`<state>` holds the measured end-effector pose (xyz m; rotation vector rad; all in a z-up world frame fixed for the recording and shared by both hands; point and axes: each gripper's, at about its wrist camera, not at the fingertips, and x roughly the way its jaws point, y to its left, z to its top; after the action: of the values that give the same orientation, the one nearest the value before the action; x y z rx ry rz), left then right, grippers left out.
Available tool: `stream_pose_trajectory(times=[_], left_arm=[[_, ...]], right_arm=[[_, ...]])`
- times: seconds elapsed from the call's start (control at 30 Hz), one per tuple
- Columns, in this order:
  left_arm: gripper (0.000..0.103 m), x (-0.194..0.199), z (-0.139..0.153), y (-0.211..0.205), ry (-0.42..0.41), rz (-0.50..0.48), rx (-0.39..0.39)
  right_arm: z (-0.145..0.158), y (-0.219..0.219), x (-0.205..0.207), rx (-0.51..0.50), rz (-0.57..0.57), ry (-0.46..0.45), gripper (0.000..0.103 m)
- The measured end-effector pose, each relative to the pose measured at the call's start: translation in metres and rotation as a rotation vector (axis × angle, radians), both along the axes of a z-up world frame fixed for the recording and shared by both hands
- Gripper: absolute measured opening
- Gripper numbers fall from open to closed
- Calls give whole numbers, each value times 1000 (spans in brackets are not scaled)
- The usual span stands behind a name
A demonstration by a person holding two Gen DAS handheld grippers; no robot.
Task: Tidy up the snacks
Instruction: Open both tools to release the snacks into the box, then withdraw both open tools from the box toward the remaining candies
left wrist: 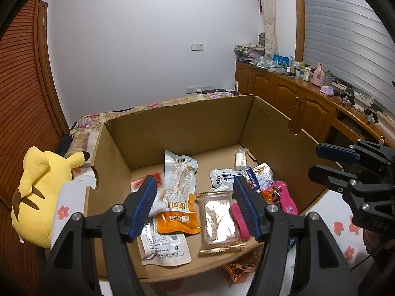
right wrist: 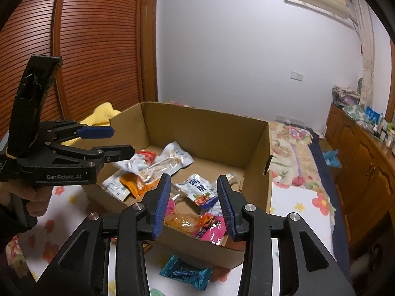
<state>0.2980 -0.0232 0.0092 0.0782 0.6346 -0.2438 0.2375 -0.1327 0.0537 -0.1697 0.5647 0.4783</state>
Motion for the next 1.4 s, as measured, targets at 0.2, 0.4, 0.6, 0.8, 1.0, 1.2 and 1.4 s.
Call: stream_pose_trajectory(times=[0.2, 0.4, 0.6, 0.8, 1.0, 1.2, 1.4], left_arm=[[66, -25, 9, -3, -25, -19, 2], [69, -57, 21, -5, -59, -33, -6], [70, -89, 27, -2, -79, -38, -16], [70, -115, 29, 2, -88, -36, -23], [81, -139, 27, 7, -112, -30, -50], [85, -154, 13, 2, -90, -46, -36], [85, -163, -4, -2, -75, -51, -12]], right_arm=[[5, 4, -12, -9, -6, -9, 42], [14, 4, -33, -4, -14, -23, 45], [24, 6, -60, -2, -20, -41, 47], [29, 6, -85, -1, -30, -48, 52], [27, 4, -99, 1, -48, -39, 63], [19, 2, -105, -7, -63, -18, 72], [-2, -3, -101, -7, -83, 33, 73]])
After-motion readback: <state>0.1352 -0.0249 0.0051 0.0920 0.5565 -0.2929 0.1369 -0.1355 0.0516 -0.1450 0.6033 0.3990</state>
